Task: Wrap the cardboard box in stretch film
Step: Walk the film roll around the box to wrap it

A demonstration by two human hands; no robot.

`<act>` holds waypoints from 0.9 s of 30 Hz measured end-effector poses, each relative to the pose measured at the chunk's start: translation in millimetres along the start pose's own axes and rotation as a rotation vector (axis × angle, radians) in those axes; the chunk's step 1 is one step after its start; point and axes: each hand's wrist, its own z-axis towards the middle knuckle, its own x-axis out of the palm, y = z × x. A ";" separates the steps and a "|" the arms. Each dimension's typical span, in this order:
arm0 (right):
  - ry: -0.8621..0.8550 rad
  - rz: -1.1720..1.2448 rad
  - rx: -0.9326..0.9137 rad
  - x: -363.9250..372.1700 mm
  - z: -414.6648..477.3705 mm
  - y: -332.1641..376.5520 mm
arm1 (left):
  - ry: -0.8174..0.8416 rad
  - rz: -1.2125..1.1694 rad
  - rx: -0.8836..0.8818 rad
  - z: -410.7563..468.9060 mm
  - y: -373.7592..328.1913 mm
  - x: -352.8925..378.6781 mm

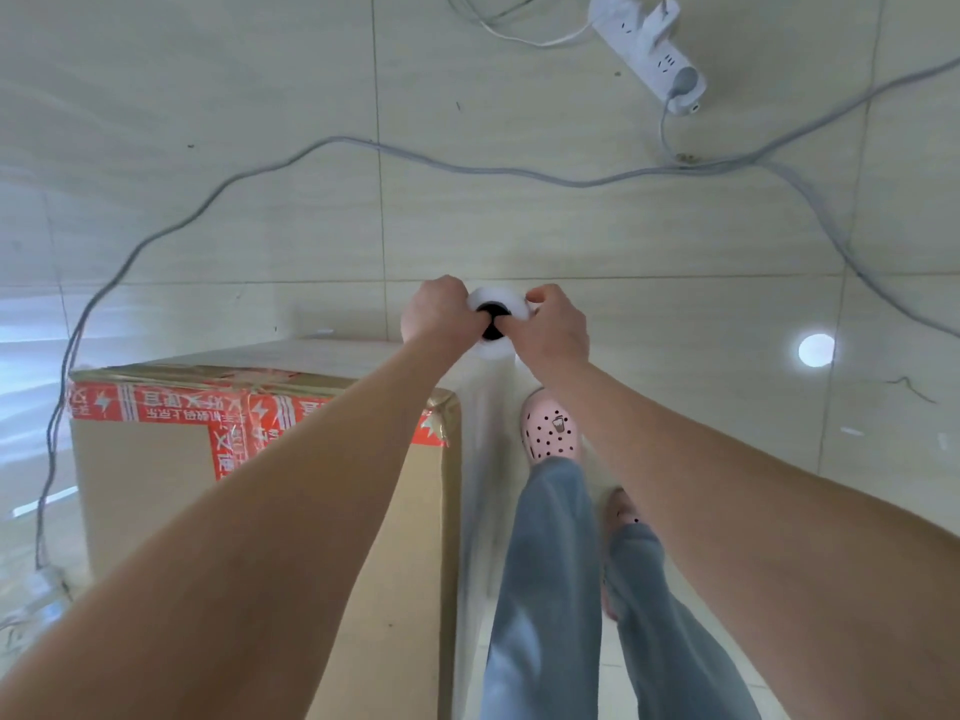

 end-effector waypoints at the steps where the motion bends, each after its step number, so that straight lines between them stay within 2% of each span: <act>1: 0.003 0.016 0.027 2.0 1.1 -0.6 | 0.013 -0.006 0.019 0.9 1.6 -1.6; 4: -0.022 0.020 0.030 5.1 4.4 2.0 | 0.036 -0.006 0.121 4.0 1.2 -2.8; 9: -0.040 -0.077 -0.043 8.0 10.7 16.9 | -0.050 0.027 0.221 10.2 0.1 -6.2; 14: -0.065 -0.122 -0.189 14.2 21.0 36.8 | -0.110 -0.248 0.025 19.7 11.1 -13.6; 20: -0.014 -0.109 -0.087 19.1 28.2 57.7 | -0.078 -0.618 -0.235 23.8 23.0 -21.1; 22: -0.004 -0.102 -0.087 17.4 30.0 63.1 | -0.029 -0.568 -0.219 25.3 23.2 -25.1; 27: 0.034 -0.150 -0.089 14.6 35.1 70.4 | 0.027 -0.120 0.084 34.7 8.7 -46.6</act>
